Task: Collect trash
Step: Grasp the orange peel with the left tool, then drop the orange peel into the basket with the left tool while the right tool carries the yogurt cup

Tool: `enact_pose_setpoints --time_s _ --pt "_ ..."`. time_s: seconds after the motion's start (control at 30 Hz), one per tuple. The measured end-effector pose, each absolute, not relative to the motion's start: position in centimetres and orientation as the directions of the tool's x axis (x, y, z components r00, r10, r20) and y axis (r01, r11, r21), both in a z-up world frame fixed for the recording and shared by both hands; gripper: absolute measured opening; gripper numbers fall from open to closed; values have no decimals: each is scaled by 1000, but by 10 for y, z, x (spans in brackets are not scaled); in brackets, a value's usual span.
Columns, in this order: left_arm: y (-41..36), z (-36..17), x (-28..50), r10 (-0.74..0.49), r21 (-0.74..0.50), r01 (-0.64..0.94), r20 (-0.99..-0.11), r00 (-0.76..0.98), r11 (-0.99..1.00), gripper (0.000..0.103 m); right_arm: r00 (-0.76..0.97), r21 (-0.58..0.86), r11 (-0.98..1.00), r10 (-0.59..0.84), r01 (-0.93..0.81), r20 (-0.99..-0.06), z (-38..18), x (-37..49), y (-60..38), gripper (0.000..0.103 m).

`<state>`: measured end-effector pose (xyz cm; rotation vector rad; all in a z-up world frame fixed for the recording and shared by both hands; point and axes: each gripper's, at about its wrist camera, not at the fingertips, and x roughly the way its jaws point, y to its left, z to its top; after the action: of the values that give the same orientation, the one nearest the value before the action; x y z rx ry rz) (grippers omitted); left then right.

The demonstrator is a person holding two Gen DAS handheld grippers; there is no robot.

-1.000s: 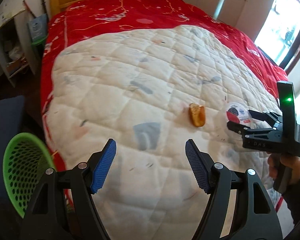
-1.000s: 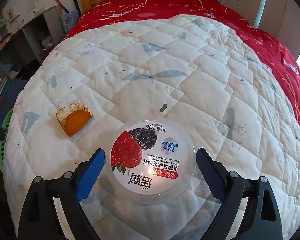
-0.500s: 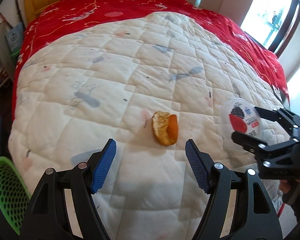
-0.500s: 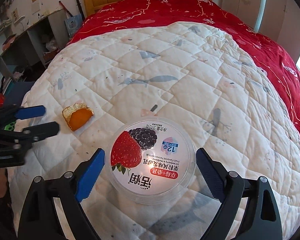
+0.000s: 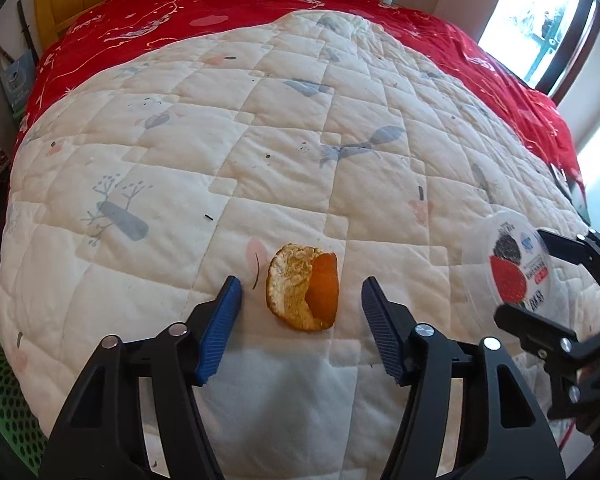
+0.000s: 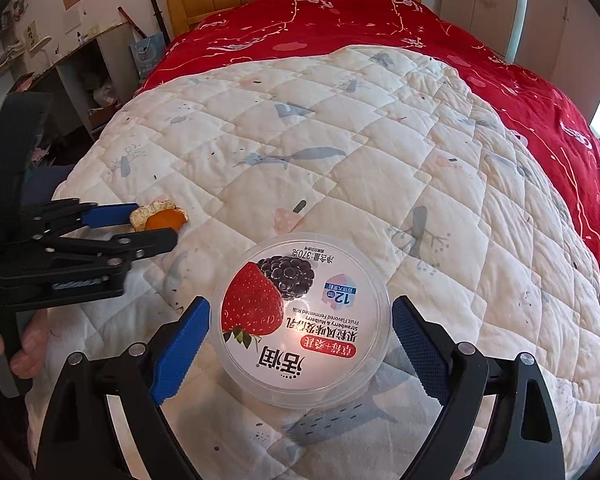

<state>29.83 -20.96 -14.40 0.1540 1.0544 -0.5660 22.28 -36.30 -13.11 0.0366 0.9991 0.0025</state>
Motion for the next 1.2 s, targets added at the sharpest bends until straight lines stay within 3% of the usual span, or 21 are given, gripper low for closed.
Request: enact_pose_setpoints --time_s 0.23,0.43,0.9,1.2 --pt "-205 -145 302 -368 -157 485 -850 378 860 33 543 41 999 26 16 -840 -130 220 -360 88" --pt "-202 -142 297 -386 -166 492 -836 390 855 25 546 46 999 31 14 -837 -129 217 -357 88" --pt "-134 -96 261 -426 -218 441 -783 453 871 23 580 94 995 97 -35 -809 -108 199 -320 88" --pt "-37 -65 234 -335 -179 312 -751 569 933 23 582 118 985 170 -125 -795 -98 197 -260 88"
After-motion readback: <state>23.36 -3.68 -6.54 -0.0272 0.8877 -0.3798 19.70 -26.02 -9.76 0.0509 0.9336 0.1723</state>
